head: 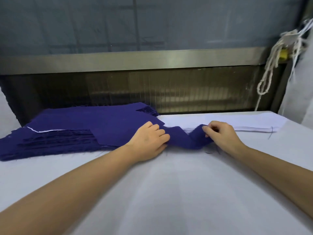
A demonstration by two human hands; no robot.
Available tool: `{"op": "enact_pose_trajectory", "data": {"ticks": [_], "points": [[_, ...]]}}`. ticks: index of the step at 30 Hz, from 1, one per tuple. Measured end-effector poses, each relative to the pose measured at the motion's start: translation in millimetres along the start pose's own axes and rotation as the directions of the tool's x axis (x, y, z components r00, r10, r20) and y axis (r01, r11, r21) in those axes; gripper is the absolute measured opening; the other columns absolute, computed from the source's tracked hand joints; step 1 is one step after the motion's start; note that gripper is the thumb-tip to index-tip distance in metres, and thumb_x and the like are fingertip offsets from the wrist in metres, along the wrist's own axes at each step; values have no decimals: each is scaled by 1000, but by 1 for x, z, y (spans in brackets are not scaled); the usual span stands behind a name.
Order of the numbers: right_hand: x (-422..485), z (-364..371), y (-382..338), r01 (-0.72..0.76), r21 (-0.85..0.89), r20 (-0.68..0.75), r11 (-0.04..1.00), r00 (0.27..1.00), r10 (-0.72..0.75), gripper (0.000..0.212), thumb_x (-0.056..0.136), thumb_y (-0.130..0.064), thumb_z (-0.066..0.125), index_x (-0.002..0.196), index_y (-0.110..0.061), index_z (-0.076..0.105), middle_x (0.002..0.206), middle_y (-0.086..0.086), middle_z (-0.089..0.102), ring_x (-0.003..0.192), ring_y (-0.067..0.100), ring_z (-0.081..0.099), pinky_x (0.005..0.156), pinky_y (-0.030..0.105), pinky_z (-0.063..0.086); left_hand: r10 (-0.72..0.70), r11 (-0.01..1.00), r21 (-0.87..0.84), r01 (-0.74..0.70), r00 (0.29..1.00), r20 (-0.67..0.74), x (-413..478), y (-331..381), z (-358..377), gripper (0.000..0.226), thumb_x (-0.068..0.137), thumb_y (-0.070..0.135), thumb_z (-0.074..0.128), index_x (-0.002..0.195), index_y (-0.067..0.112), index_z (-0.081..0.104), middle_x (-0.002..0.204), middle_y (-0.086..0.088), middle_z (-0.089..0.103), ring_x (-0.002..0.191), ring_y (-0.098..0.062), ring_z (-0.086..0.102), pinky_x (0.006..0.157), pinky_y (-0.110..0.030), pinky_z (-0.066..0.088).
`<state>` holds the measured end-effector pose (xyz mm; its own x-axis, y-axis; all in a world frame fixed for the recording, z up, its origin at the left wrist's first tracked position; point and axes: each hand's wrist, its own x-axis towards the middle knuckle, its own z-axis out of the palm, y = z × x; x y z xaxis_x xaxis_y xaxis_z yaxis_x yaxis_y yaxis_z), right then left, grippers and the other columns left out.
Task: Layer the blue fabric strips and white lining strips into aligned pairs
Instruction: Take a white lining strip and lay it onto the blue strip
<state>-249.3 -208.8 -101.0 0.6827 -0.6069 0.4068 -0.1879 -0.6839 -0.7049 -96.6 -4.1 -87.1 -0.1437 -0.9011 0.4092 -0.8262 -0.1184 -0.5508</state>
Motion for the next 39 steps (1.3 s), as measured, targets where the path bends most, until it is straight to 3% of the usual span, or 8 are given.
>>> {"op": "enact_pose_trajectory", "data": {"ticks": [4,8,11,18,21,24,32,39], "points": [[-1,-20,8,-69,-224,90,972,992,91,16,77,0,60,68,-14,62,67,-2,60,69,15,54,64,23,37,-22,964,-255,73,980,200,5,10,7,24,97,36,39,100,19,56,90,4,56,83,-19,49,79,-29,31],[-1,-30,14,-25,-409,158,912,983,98,27,76,4,52,90,-12,69,73,-2,59,77,18,54,67,21,37,-41,710,-654,261,943,331,6,8,3,16,97,26,47,101,18,60,93,7,53,88,-12,49,81,-19,36],[2,-39,14,-19,-494,192,869,973,130,34,76,1,49,95,-19,68,72,-9,56,84,18,52,70,22,35,-76,592,-728,347,923,378,5,2,3,21,98,18,45,102,18,65,101,5,55,96,-8,51,87,-16,38],[-3,-44,10,42,-909,85,414,993,86,36,80,-28,53,114,-38,59,101,-1,38,106,24,35,86,34,28,-129,644,-665,377,911,392,-12,-5,18,27,95,26,53,122,28,58,124,15,49,117,-5,37,102,-18,27],[-6,-36,13,278,-770,272,574,957,-99,41,90,-25,48,131,-33,51,114,0,44,109,22,42,85,31,35,-153,595,-702,391,912,380,-15,1,20,30,96,23,52,125,28,56,127,17,47,122,-5,35,104,-16,23],[-14,-28,11,316,-557,376,768,920,-106,39,98,-29,41,136,-33,45,115,-1,51,109,21,51,81,31,43,-147,591,-707,388,914,378,-15,7,18,33,96,21,51,127,28,54,127,17,46,123,-7,35,108,-20,21],[-9,-27,20,101,-714,240,693,965,106,34,99,-43,33,119,-16,40,104,9,63,94,31,55,69,34,38,-45,622,-664,415,866,499,2,22,10,38,99,33,41,135,44,39,148,22,28,137,3,16,113,-30,3],[-1,-36,31,-12,-736,139,677,976,169,18,98,-28,34,94,-14,24,70,1,42,73,27,44,58,32,31,9,607,-637,475,798,603,13,33,6,41,98,44,35,138,53,27,155,22,10,141,1,2,113,-42,-9]]}}
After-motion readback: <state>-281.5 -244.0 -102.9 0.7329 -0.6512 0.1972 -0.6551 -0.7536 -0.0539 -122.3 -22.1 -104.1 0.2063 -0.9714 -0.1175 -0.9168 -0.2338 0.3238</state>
